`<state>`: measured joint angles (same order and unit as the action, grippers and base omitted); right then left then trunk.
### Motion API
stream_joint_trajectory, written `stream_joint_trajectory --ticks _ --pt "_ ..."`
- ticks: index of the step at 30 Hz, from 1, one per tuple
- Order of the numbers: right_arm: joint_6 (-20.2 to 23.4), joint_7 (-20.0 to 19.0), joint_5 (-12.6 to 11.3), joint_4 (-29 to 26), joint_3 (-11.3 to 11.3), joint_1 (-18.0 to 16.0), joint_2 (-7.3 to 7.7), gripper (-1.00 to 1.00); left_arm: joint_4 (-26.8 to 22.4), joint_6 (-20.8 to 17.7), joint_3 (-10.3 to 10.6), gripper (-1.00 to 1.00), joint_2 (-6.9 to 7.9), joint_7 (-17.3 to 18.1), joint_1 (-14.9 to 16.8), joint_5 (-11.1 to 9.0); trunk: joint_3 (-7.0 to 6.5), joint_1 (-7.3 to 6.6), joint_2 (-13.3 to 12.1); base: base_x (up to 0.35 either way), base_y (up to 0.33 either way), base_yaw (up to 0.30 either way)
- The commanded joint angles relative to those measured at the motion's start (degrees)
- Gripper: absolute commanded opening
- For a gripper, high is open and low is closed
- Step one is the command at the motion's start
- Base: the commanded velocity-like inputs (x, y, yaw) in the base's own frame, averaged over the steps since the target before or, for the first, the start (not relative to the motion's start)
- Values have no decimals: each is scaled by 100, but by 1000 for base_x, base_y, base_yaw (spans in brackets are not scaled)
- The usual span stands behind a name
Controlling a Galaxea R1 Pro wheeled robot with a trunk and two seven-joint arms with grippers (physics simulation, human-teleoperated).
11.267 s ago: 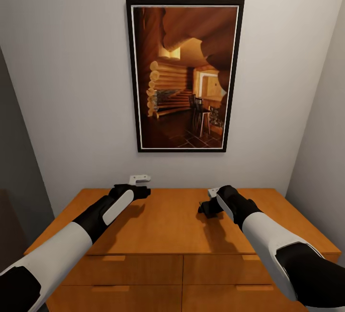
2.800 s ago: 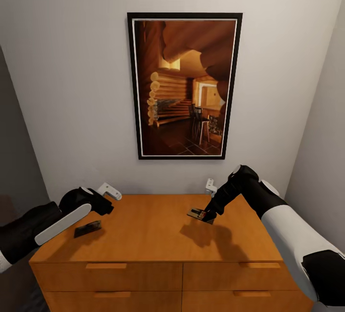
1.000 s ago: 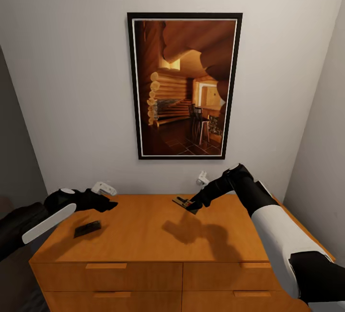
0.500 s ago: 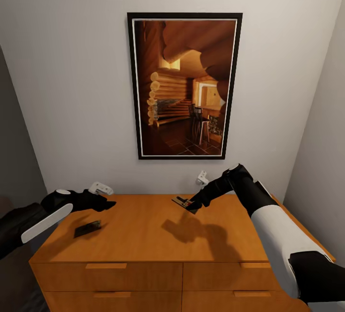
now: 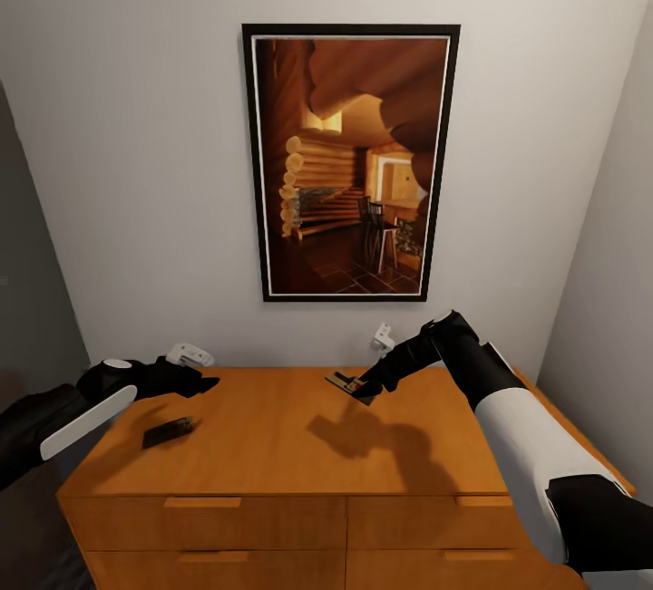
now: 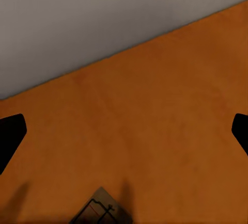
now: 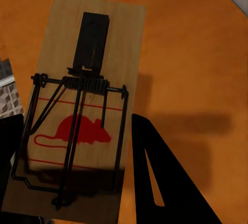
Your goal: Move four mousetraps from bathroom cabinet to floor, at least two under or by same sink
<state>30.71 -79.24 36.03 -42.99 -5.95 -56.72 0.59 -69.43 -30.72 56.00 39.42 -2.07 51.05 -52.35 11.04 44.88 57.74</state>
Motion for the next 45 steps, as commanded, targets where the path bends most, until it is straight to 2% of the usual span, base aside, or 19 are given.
stream_joint_trajectory --ticks 1,45 --pt "93 -30 9 -8 -12 -5 2 -100 -4 -10 16 100 5 -22 11 -37 9 1 7 -77 154 0" --pt "93 -30 9 -8 -12 -5 2 -100 -23 9 16 100 -4 -62 11 -42 9 1 7 -9 16 0"
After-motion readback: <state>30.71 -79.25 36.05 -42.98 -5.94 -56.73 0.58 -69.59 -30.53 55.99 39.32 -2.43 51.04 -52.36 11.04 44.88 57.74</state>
